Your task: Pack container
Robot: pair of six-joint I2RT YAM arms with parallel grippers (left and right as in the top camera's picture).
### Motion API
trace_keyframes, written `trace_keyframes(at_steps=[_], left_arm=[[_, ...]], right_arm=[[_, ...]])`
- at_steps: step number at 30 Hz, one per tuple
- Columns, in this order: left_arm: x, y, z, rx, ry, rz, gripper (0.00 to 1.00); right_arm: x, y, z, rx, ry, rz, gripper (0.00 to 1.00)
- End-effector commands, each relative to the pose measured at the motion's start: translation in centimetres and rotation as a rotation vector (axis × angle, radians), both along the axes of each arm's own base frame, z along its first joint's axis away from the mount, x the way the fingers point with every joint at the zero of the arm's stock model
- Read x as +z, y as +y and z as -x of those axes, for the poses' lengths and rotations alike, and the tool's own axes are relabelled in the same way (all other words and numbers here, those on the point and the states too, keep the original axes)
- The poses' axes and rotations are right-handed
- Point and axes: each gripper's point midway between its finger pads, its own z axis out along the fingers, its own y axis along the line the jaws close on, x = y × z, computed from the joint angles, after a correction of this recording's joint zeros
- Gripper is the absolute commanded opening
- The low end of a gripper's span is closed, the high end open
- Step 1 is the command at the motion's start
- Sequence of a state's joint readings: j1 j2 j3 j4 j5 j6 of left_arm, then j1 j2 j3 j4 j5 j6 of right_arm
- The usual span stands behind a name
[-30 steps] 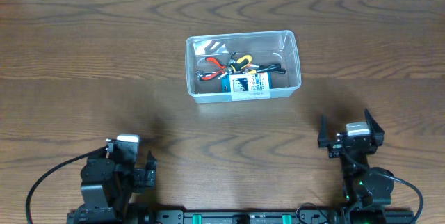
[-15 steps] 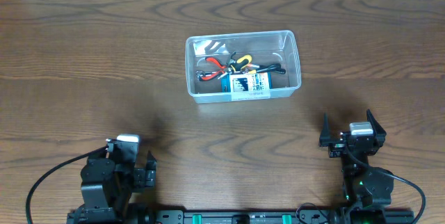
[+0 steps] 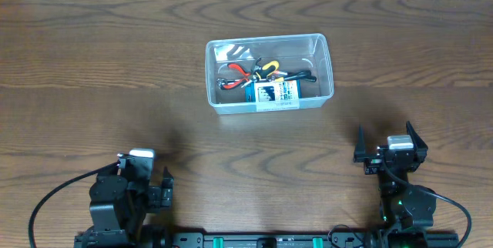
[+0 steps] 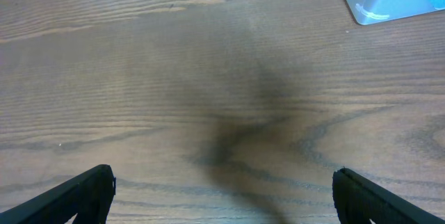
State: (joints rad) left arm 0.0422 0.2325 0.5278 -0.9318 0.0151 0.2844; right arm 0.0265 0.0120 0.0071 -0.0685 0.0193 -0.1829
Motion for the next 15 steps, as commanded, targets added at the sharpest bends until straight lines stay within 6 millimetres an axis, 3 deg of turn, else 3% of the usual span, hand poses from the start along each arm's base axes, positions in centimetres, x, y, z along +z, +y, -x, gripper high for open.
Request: trace_keyframes(at_steps=[1,5,8,12,15], left_arm=[[0.2,0.1,0.0,0.011,-0.008,0.004,0.98],[0.1,0.1,0.1,0.011,-0.008,0.005,0.98],[0.9,-1.3,-0.3,-0.047,-0.054,0.061,0.98],[4.7,-4.9,-3.0,-0.24,-0.302,0.154,0.98],[7.6,-6.2,-5.4,-0.322,-0.549,0.161,0.98]], right_arm=[[0.0,-0.3,0.0,-0.016,-0.002,-0.021,0.99],[0.0,-0.3,0.0,-0.016,-0.002,-0.021,0.99],[0.0,-0.3,0.0,-0.016,-0.002,-0.021,0.99],[0.0,-0.3,0.0,-0.016,-0.002,-0.021,0.99],[0.0,-0.3,0.0,-0.016,-0.002,-0.021,0.99]])
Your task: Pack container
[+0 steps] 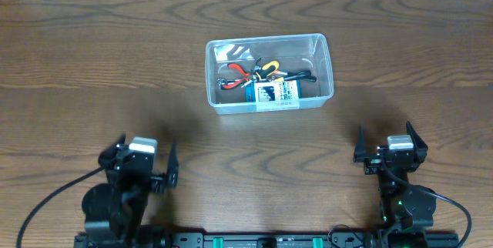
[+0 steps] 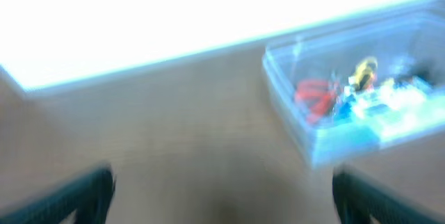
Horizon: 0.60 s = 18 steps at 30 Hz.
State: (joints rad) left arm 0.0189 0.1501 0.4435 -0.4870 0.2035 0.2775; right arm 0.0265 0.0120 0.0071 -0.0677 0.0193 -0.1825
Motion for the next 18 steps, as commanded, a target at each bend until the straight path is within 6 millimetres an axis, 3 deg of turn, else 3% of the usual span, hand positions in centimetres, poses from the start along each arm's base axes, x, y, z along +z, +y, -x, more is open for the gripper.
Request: trace_keyframes(at_steps=[1,4,7,18], left_arm=[[0.9,-2.8,-1.4,-0.149,-0.181,0.064,0.98],[1.7,-2.7,-2.4,-0.144,-0.317,0.066,0.98],[1.0,-2.2,-2.8,-0.117,-0.373,0.06,0.98],[-2.7,-2.1,-3.1,-0.088,-0.321,0.061,0.98]], right_arm=[[0.0,-0.3,0.0,-0.017,-0.001,-0.02,0.99],[0.0,-0.3,0.0,-0.016,-0.001,-0.02,0.99],[0.0,-0.3,0.0,-0.016,-0.001,-0.02,0.99],[0.0,-0.3,0.0,-0.016,-0.001,-0.02,0.99]])
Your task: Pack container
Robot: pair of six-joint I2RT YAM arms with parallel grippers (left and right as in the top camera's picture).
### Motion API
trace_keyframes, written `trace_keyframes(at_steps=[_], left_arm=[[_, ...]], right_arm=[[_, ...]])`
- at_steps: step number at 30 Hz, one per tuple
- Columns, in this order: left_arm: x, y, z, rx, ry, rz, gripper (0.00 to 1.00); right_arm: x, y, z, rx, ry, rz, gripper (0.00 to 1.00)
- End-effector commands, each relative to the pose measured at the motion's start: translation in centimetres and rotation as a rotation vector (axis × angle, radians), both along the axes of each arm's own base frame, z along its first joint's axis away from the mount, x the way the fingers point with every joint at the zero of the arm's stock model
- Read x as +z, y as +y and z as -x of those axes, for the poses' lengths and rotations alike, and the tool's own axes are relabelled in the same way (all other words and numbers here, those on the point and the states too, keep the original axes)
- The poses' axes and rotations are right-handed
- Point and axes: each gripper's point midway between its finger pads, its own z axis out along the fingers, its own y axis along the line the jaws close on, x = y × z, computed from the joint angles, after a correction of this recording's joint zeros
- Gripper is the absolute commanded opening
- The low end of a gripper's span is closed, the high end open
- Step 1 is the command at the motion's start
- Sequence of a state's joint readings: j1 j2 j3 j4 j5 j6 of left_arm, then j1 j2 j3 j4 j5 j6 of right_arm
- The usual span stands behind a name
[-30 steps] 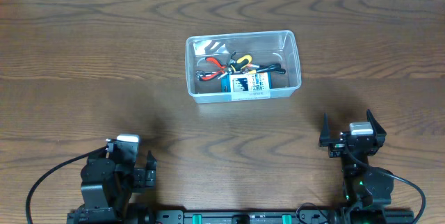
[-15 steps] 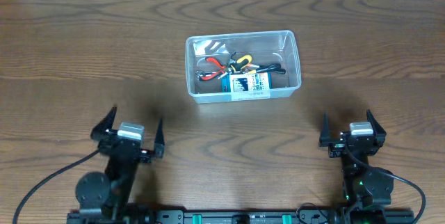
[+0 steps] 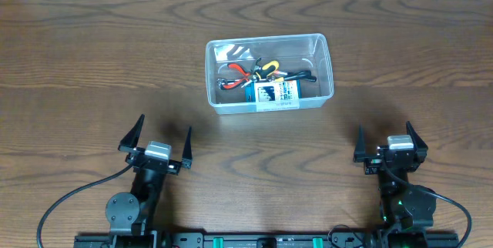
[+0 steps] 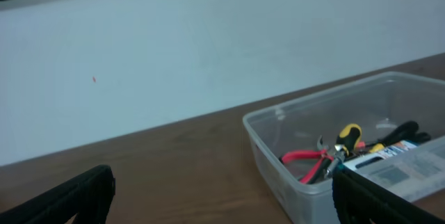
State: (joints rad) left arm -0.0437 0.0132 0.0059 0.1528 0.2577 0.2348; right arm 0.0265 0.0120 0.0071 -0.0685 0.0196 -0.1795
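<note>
A clear plastic container (image 3: 231, 51) stands at the table's middle back, holding red-handled pliers (image 3: 235, 71), a yellow-handled tool (image 3: 267, 66), black pieces and a blue-white packet (image 3: 273, 90). The left wrist view shows the same container (image 4: 278, 175) and the red pliers (image 4: 309, 160) ahead to the right. My left gripper (image 3: 155, 142) is open near the front left, nothing between its fingers. My right gripper (image 3: 386, 142) is open at the front right, also holding nothing.
The brown wood table (image 3: 92, 63) runs to a white wall (image 4: 208, 50) behind its far edge. Black cables trail from both arm bases at the front edge.
My left arm has swung upright, its fingers now spread toward the container. Its camera now looks level across the table at the container and wall. The right arm is unchanged.
At first my left gripper hung low at the front left, its camera facing straight down at bare wood. Then it was tilted up with the container blurred in view. Now it sits level and open, facing the container. The container's contents and my right gripper stayed put throughout.
</note>
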Motion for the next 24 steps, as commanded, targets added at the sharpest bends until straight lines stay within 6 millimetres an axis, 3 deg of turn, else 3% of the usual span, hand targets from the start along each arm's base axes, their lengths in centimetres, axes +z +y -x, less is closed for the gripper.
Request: trace_keyframes(at_steps=[1,5,24], left_arm=[[-1.0,0.2,-0.1,0.022,0.045,0.027,0.98],[-5.3,0.7,0.1,0.074,0.254,0.176,0.98],[-5.1,1.1,0.0,0.106,0.265,0.273,0.98]], right_arm=[[0.0,-0.3,0.0,-0.016,-0.002,-0.017,0.99],[0.0,-0.3,0.0,-0.016,-0.002,-0.017,0.99],[0.0,-0.3,0.0,-0.016,-0.002,-0.017,0.99]])
